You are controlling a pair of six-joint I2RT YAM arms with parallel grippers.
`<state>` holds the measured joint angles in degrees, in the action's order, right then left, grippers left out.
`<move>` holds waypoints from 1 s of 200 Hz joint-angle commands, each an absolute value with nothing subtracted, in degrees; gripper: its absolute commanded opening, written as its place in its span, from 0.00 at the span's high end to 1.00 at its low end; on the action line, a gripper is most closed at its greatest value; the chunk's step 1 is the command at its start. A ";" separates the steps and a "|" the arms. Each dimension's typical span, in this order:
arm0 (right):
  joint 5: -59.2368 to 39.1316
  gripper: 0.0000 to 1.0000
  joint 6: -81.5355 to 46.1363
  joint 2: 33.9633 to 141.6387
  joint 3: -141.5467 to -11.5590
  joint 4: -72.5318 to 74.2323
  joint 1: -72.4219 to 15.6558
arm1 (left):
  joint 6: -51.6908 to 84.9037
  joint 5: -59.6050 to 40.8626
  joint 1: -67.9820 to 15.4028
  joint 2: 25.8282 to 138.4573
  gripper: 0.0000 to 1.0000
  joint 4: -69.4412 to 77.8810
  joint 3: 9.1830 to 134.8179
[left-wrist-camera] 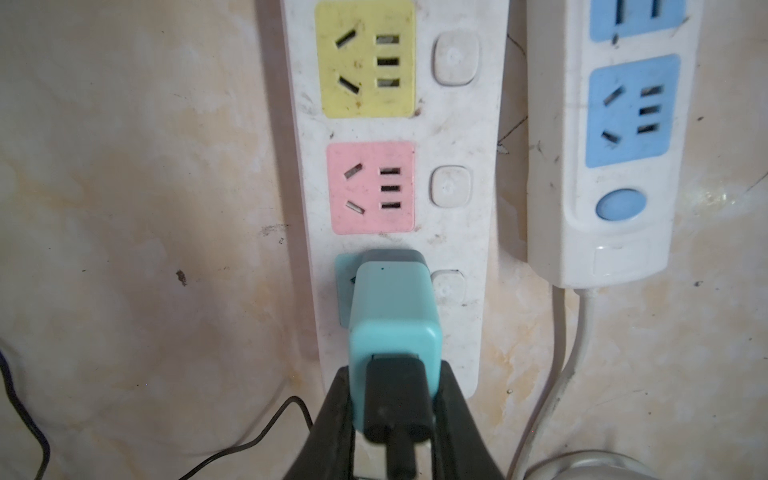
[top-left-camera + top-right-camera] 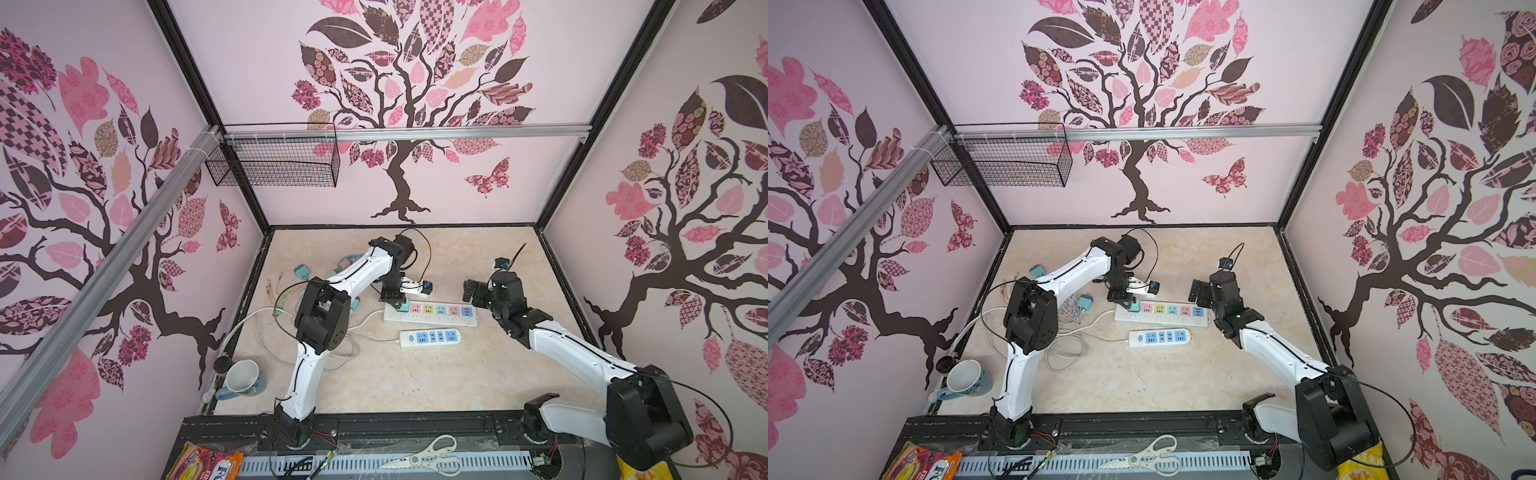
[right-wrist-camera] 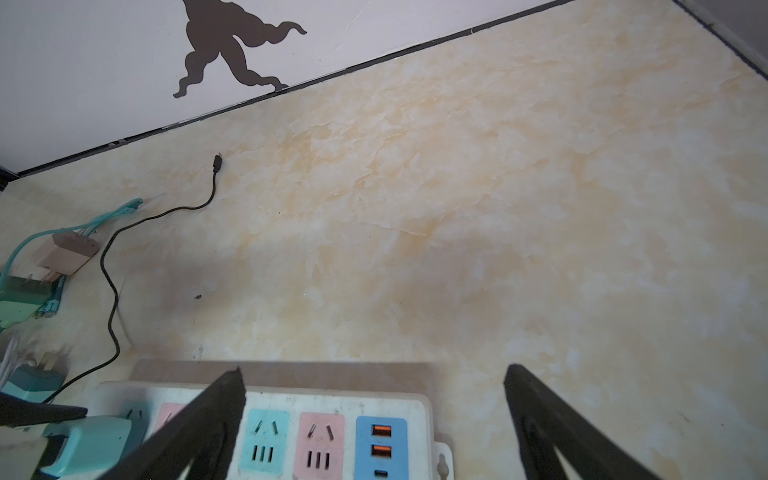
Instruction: Insert the plug
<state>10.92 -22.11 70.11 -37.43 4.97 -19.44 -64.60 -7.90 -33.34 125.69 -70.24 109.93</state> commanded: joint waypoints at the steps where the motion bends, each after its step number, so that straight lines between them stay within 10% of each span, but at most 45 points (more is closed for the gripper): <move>1: 11.94 0.00 -22.47 68.47 -38.75 4.35 -19.56 | -64.62 -4.83 -34.08 129.65 1.00 -69.74 107.93; 103: 11.72 0.00 -23.46 70.27 -39.11 3.52 -19.53 | -60.48 6.85 -35.15 132.35 1.00 -69.88 106.27; 200: 11.79 0.00 -23.57 70.08 -39.03 3.69 -19.51 | -59.60 -6.76 -33.22 122.72 0.45 -68.29 110.82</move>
